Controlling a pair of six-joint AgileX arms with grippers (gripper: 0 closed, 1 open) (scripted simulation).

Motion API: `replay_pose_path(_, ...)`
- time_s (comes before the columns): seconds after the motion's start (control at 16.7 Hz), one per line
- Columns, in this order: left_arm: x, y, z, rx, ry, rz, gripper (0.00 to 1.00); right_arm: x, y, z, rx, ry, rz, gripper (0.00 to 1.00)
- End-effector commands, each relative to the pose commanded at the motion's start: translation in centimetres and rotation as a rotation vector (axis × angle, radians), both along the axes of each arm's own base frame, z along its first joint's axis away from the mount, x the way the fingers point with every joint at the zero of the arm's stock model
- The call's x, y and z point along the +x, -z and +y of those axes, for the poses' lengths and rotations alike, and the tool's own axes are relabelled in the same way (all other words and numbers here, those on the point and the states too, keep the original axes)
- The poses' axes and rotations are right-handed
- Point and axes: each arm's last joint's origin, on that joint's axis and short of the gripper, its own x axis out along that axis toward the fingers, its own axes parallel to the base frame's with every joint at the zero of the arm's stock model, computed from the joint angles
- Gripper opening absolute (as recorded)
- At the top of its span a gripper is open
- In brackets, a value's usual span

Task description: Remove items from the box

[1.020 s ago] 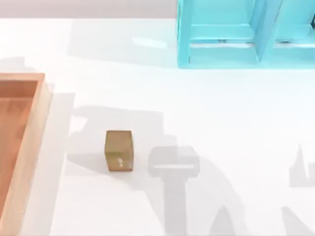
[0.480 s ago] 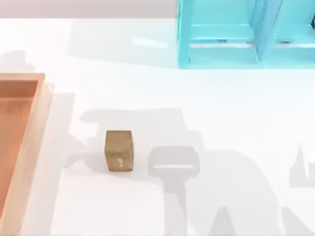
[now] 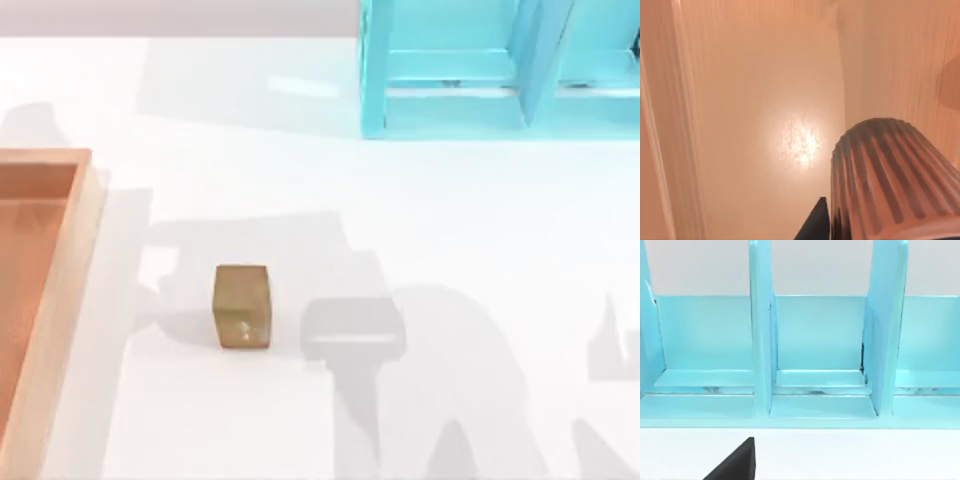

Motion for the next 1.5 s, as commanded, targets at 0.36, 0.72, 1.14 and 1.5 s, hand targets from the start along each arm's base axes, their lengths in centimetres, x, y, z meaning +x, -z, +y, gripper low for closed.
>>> replay_pose_path(0.36,1.9,2.6,-7.5,-0.07,-0.022,-0.008,0.0,0.0,0.0,0.0,0.0,0.0,0.0,1.0)
replay_pose_path(0.72,2.8,6.6,-15.6,-0.056,-0.029,0.006,0.0,0.0,0.0,0.0,0.0,0.0,0.0,1.0)
replay_pose_path(1.14,3.1,8.9,-18.1,0.008,0.0,0.007,0.0,0.0,0.0,0.0,0.0,0.0,0.0,1.0)
replay_pose_path(1.5,2.5,9.1,-19.6,-0.03,0.035,0.005,0.0,0.0,0.0,0.0,0.0,0.0,0.0,1.0)
